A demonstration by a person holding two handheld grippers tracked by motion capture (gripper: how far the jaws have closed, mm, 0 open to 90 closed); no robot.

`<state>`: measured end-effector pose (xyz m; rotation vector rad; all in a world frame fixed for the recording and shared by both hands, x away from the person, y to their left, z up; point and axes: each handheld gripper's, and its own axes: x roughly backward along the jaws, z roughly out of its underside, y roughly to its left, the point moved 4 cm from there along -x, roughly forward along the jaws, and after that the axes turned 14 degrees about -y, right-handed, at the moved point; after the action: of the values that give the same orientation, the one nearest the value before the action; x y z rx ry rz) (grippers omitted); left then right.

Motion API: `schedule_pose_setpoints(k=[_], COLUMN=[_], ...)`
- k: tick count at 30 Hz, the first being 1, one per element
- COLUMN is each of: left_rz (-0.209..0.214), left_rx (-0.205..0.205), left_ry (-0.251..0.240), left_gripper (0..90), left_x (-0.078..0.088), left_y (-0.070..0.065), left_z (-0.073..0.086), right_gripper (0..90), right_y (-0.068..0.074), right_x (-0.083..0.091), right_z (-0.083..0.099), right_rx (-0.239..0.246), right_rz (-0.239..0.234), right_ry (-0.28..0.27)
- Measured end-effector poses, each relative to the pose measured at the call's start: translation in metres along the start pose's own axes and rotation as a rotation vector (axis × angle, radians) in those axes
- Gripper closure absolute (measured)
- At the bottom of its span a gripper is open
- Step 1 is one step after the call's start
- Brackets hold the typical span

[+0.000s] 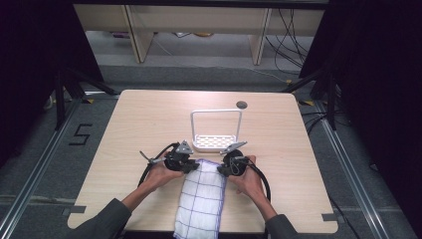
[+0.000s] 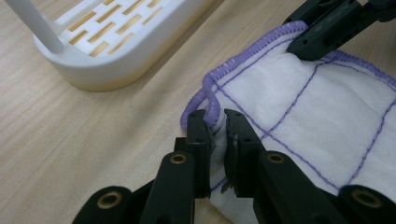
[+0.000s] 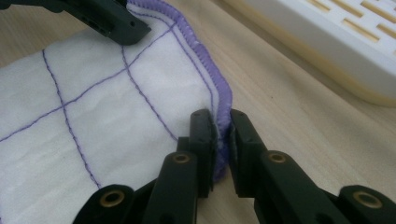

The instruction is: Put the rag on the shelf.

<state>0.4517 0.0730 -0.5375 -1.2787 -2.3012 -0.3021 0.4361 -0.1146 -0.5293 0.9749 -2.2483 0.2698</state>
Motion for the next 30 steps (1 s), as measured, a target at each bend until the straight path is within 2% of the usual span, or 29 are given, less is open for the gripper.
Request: schedule_pose_setpoints(k=[4, 6, 9, 10, 11, 12, 14, 15, 17, 18, 19, 20, 22, 23, 24, 25, 27, 29, 30], left_rz=[0.003, 0.001, -0.002, 0.001, 0.001, 0.004, 0.004, 0.01, 0.014, 0.018, 0.019, 0.021, 0.029, 0.035, 0.041, 0.045, 0.065, 0.088, 0.092], left_rx=[-0.014, -0.012, -0.026, -0.032, -0.03, -0.033, -0.038, -0.044, -0.051, -0.051, -0.04, -0.046, -0.043, -0.053, -0.059, -0.065, -0.079, -0.084, -0.089], left_ry=[-0.001, -0.005, -0.025, -0.032, -0.045, -0.052, -0.06, -0.079, -0.104, -0.112, -0.134, -0.141, -0.154, -0.165, -0.172, -0.179, -0.197, -0.217, -0.226], left_gripper=[81.2, 81.5, 81.6, 81.6, 81.6, 81.7, 81.6, 81.6, 81.6, 81.6, 81.6, 81.6, 81.6, 81.6, 81.6, 81.6, 81.6, 81.6, 81.6], left_x=[0.002, 0.003, 0.011, 0.013, 0.016, 0.019, 0.023, 0.03, 0.038, 0.042, 0.045, 0.05, 0.053, 0.061, 0.065, 0.069, 0.077, 0.087, 0.094], left_y=[-0.001, -0.001, -0.004, -0.005, -0.007, -0.008, -0.009, -0.012, -0.015, -0.017, -0.02, -0.021, -0.023, -0.028, -0.031, -0.035, -0.043, -0.05, -0.053], left_z=[-0.001, -0.002, -0.008, -0.01, -0.013, -0.016, -0.019, -0.024, -0.029, -0.032, -0.035, -0.038, -0.041, -0.046, -0.048, -0.05, -0.055, -0.061, -0.065], right_gripper=[82.9, 83.0, 83.3, 83.3, 83.4, 83.4, 83.5, 83.5, 83.6, 83.6, 83.7, 83.7, 83.7, 83.8, 83.8, 83.8, 83.9, 83.9, 83.9], right_y=[-0.001, 0.0, 0.0, -0.001, 0.003, 0.003, 0.005, 0.008, 0.011, 0.011, 0.013, 0.015, 0.017, 0.022, 0.025, 0.028, 0.037, 0.044, 0.046], right_x=[0.0, 0.002, 0.007, 0.008, 0.013, 0.015, 0.019, 0.026, 0.035, 0.037, 0.04, 0.044, 0.051, 0.062, 0.065, 0.072, 0.086, 0.098, 0.104], right_z=[-0.001, -0.001, -0.004, -0.005, -0.007, -0.01, -0.013, -0.019, -0.024, -0.026, -0.027, -0.029, -0.03, -0.034, -0.034, -0.035, -0.036, -0.039, -0.04], right_rx=[0.028, 0.011, 0.0, 0.018, -0.01, 0.023, 0.025, 0.042, 0.05, 0.082, 0.077, 0.083, 0.066, 0.082, 0.077, 0.09, 0.095, 0.135, 0.138], right_rz=[-0.012, -0.013, -0.018, -0.015, -0.018, -0.017, -0.023, -0.031, -0.034, -0.049, -0.043, -0.045, -0.04, -0.051, -0.047, -0.041, -0.068, -0.058, -0.051], right_ry=[-0.011, -0.006, -0.032, -0.042, -0.033, -0.058, -0.079, -0.103, -0.109, -0.132, -0.154, -0.163, -0.149, -0.185, -0.211, -0.222, -0.232, -0.261, -0.279])
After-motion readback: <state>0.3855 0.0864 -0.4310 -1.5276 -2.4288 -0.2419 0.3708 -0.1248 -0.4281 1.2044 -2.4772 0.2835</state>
